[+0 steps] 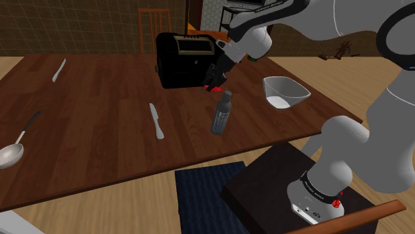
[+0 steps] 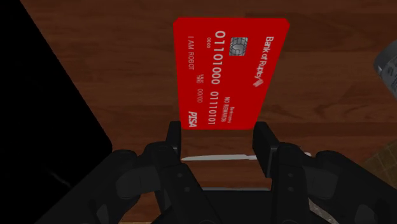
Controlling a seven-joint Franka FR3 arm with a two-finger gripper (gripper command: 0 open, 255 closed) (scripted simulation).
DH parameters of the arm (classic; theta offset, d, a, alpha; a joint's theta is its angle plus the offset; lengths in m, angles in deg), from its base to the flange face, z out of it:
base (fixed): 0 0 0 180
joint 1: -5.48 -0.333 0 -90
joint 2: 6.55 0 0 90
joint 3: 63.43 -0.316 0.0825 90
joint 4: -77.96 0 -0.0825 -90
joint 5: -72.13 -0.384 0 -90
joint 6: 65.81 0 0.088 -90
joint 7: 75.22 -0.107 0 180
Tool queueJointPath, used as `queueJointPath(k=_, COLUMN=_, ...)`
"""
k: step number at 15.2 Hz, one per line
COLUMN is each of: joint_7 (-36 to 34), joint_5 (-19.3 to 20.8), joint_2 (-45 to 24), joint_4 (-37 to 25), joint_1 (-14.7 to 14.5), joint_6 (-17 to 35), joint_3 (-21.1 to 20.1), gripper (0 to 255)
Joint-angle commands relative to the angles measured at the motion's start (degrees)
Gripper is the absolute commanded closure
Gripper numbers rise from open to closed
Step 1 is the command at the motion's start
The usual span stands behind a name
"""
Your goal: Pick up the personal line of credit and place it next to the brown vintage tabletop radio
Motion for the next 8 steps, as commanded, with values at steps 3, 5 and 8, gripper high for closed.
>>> queueJointPath(k=3, joint_7=3.47, joint_5=-3.84, joint_2=-2.62, joint_4=1.0, joint_1=0.73, joint_6=0.71, joint_3=-0.46, gripper=255)
queueJointPath(k=5, joint_7=5.21, joint_5=-5.85, joint_2=-4.07, joint_4=1.33, joint_1=1.24, joint_6=0.91, joint_3=-0.86, gripper=255)
queueJointPath(k=8, joint_7=7.79, joint_5=-8.85, joint_2=-6.28, joint_4=1.74, joint_1=2.13, joint_6=1.14, joint_3=-1.63, gripper=255)
